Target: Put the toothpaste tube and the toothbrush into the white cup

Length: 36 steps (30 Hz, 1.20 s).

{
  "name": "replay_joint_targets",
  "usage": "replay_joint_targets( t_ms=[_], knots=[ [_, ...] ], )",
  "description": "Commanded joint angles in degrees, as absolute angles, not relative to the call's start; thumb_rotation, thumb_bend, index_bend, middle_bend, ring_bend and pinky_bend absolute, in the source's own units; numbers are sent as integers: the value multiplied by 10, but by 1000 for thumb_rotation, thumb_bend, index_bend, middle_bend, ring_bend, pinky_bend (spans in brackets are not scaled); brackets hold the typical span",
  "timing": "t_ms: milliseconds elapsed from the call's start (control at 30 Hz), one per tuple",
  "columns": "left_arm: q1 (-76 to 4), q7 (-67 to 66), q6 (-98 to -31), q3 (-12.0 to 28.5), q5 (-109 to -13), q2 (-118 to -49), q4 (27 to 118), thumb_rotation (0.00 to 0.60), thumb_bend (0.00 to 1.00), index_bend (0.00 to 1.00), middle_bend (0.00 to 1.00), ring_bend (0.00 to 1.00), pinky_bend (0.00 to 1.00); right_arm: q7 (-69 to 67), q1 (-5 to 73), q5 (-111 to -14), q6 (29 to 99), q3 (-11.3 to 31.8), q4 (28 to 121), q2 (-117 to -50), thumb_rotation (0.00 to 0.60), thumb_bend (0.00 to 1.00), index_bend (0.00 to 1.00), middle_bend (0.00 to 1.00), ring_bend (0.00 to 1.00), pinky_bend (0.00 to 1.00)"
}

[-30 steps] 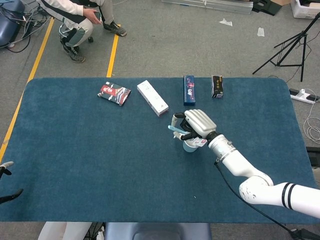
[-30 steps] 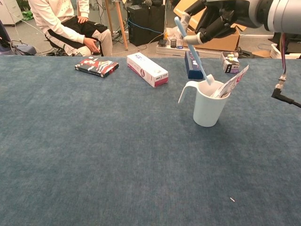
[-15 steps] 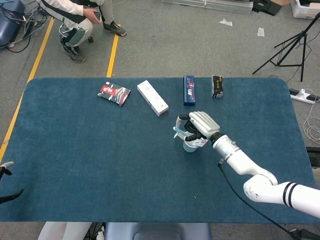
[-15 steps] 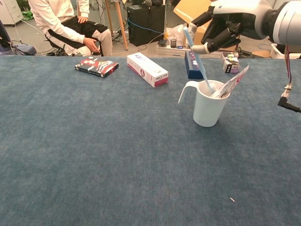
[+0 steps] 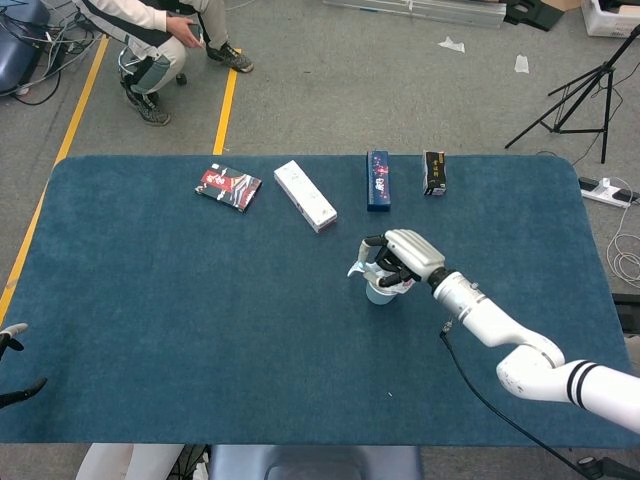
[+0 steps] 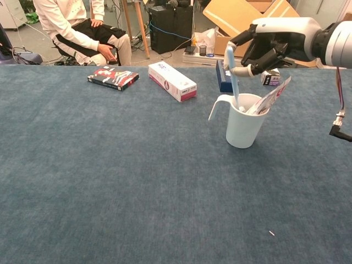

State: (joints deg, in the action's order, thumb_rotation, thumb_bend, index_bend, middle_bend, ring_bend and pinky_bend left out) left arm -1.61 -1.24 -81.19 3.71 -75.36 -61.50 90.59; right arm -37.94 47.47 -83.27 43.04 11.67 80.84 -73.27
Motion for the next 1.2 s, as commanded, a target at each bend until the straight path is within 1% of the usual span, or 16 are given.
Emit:
replay_joint_targets(
  t_ms=[33, 333, 633, 1200],
  knots=[
    [-16, -13, -812, 37, -754, -615, 906, 600, 0, 217, 406, 246, 253, -418, 475, -859, 442, 101, 783, -738, 600, 346, 641, 1000, 1000, 1000],
    [-17, -14, -809, 36, -752, -617, 904, 600, 0, 217, 405, 246, 254, -476, 476, -884, 459, 78, 749, -742, 600, 342, 641, 1000, 1000, 1000],
    [-17, -16, -809, 36, -753, -619, 904, 600, 0, 217, 406, 246, 254, -493, 477, -887, 472, 69, 738, -740, 600, 292, 641, 1000, 1000, 1000],
    [-19, -16, -806, 35, -753, -619, 904, 600, 0, 217, 406, 245, 254, -489, 476, -876, 475, 59, 749, -728, 600, 182, 560, 1000, 1000, 1000]
  ],
)
